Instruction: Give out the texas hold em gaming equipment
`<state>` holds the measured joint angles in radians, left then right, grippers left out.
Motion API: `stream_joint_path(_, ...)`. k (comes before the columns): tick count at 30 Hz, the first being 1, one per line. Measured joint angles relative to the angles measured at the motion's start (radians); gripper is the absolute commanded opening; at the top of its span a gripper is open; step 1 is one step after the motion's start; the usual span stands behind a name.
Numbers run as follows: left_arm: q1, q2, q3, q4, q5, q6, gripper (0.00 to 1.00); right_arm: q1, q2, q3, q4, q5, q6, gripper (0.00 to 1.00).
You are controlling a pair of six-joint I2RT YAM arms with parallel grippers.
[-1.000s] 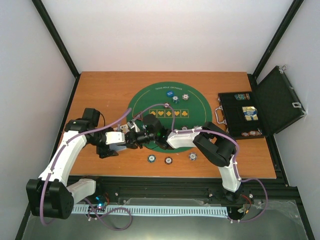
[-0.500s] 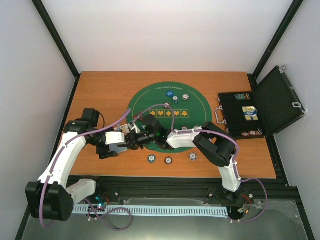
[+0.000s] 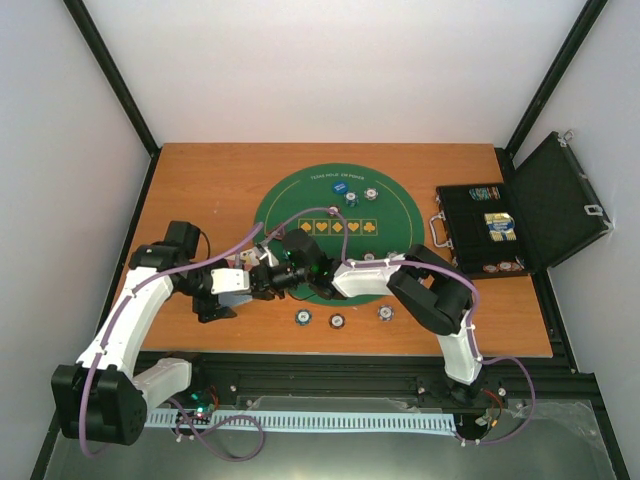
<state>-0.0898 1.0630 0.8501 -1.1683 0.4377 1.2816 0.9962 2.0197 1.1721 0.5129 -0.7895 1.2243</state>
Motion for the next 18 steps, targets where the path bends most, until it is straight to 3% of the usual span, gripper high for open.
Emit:
stream_joint_path(14,0.0,0.003,-0.003,0.019,-0.011,-0.005,0.61,0.004,-0.003,0.0,-0.003,-0.004,-0.001,0.03)
stream_joint_path(18,0.0,0.003,-0.002,0.019,-0.013,-0.006,0.58,0.004,-0.003,0.002,-0.014,0.001,-0.015,0.03)
